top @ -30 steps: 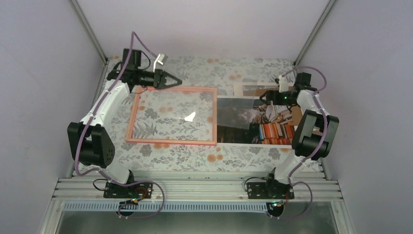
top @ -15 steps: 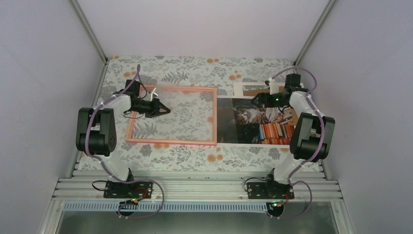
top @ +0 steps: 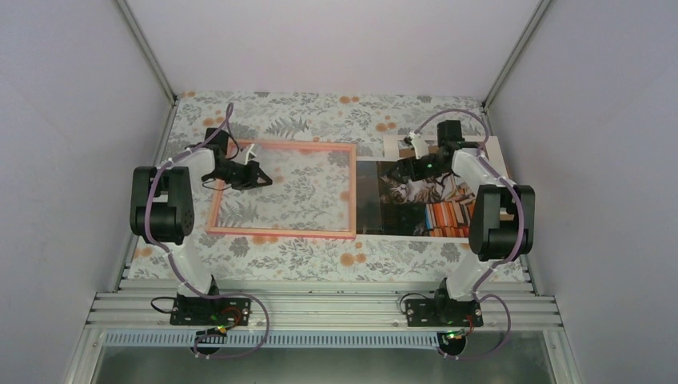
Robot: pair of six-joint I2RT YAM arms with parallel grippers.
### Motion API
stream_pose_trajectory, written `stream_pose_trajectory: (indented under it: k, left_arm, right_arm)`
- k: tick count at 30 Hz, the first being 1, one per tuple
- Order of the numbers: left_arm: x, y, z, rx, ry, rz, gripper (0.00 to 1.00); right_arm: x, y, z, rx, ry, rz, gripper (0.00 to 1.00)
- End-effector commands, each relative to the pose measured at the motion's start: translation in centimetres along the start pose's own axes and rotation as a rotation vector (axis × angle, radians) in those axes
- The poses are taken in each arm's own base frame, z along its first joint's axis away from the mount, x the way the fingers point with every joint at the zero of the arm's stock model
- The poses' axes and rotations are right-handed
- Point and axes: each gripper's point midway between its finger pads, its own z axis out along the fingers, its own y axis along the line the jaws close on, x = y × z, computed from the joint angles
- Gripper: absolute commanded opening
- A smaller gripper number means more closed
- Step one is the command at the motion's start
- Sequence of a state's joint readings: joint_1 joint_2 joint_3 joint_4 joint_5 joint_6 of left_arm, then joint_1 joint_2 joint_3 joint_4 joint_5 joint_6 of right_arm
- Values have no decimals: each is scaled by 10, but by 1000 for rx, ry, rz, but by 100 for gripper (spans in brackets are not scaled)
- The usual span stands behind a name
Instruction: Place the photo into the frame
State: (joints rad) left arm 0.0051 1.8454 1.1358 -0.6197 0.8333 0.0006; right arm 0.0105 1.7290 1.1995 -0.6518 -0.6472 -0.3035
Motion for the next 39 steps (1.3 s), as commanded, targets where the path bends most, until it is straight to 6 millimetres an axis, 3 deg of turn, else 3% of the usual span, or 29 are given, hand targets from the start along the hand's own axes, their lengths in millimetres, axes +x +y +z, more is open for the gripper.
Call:
stream_pose_trajectory:
  k: [1, 11, 21, 28, 39]
  left_arm:
    - [-2, 16, 2, -61, 31, 29, 3]
    - [-3, 39, 4, -159, 100, 44, 2]
    - [-5, 55, 4, -226, 122, 21, 2]
    - [0, 52, -2, -230, 147, 9, 2]
    - [0, 48, -9, -213, 166, -33, 2]
  right_arm:
    - [0, 8, 9, -30, 17, -37, 86]
    - [-5, 30, 25, -50, 49, -109, 84]
    - [-9, 36, 31, -45, 60, -142, 84]
    - [-17, 45, 37, -47, 61, -175, 83]
    - [-18, 68, 63, -60, 87, -240, 82]
